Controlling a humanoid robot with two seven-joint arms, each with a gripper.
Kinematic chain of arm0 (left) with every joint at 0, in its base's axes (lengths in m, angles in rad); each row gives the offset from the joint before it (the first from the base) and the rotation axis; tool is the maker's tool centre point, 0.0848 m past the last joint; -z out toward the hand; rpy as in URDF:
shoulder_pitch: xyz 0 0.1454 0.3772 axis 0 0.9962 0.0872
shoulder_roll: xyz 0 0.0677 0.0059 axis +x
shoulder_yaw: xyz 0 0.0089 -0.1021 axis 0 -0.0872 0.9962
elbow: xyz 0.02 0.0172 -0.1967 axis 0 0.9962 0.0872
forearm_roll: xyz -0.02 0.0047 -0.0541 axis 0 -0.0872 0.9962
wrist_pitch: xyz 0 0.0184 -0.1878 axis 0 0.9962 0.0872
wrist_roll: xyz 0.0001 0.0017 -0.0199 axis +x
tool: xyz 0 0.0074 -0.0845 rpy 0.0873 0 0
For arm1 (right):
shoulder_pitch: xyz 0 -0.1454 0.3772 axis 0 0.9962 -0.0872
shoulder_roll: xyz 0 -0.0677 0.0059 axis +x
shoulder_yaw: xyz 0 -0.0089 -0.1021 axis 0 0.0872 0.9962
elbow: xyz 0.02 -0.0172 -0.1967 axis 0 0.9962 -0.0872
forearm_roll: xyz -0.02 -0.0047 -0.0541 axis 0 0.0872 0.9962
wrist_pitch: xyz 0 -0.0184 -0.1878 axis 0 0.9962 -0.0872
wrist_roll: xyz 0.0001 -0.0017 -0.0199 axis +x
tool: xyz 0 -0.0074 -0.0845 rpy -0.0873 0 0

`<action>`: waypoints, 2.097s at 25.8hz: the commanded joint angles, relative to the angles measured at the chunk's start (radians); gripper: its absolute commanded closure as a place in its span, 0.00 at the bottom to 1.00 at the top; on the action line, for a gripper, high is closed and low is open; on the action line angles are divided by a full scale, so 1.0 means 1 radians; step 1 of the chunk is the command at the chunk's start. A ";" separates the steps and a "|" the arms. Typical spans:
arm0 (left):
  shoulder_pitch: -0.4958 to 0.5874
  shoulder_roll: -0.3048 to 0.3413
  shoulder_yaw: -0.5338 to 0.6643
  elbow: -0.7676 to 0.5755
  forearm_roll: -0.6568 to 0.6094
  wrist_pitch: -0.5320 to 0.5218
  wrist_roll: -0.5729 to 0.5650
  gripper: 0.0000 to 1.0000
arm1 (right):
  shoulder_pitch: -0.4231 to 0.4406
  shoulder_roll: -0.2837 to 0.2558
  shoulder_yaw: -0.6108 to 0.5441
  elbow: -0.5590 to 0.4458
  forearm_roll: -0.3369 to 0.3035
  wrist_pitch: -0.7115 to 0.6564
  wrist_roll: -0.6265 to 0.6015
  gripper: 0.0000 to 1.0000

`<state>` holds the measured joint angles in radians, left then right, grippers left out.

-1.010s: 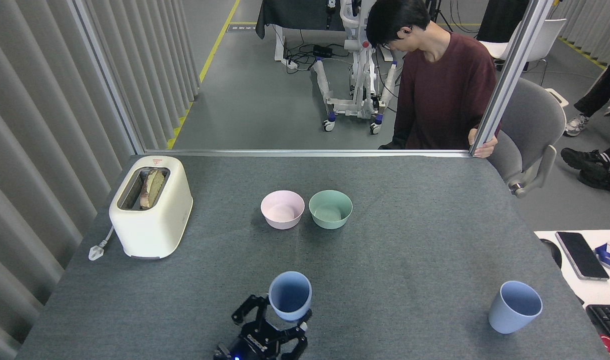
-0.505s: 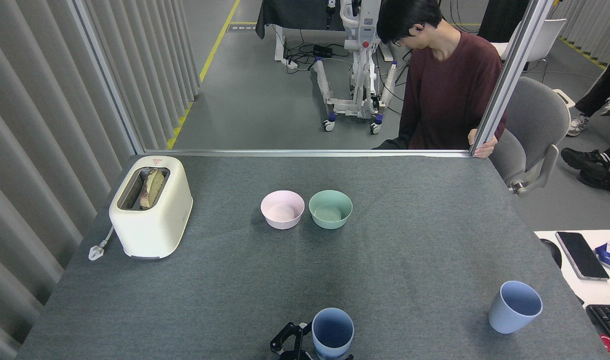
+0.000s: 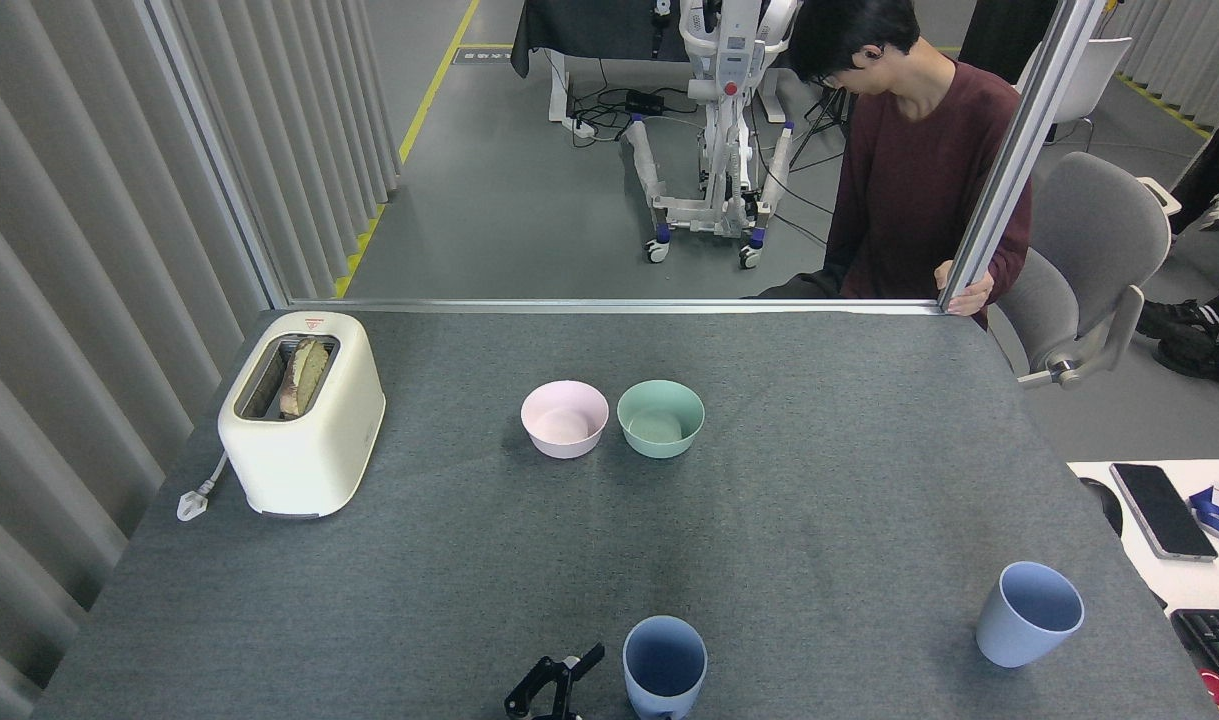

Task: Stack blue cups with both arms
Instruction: 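Set the blue cup down, open the left gripper and withdraw it, then reach the right gripper to the other blue cup and grasp it, then lift the blue cup with the right gripper and lower it into the first cup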

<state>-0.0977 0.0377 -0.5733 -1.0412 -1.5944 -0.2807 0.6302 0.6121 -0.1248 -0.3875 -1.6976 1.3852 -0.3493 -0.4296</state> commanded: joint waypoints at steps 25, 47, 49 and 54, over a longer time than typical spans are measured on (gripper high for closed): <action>0.262 0.120 0.635 -0.158 0.314 -0.002 0.022 0.00 | -0.532 -0.131 0.022 0.515 0.029 0.110 0.066 0.00; 0.254 0.125 0.655 -0.126 0.304 -0.002 0.023 0.00 | -0.678 -0.161 0.088 0.645 0.057 0.087 0.051 0.61; 0.253 0.126 0.655 -0.126 0.304 -0.002 0.022 0.00 | -0.604 -0.145 0.128 0.444 0.052 0.018 0.052 0.63; 0.256 0.125 0.653 -0.125 0.300 -0.002 0.023 0.00 | -0.466 -0.081 0.283 0.030 0.058 -0.125 0.086 0.65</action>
<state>0.1561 0.1638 0.0807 -1.1672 -1.2923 -0.2817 0.6532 0.0839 -0.2365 -0.2023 -1.4541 1.4387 -0.3982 -0.3748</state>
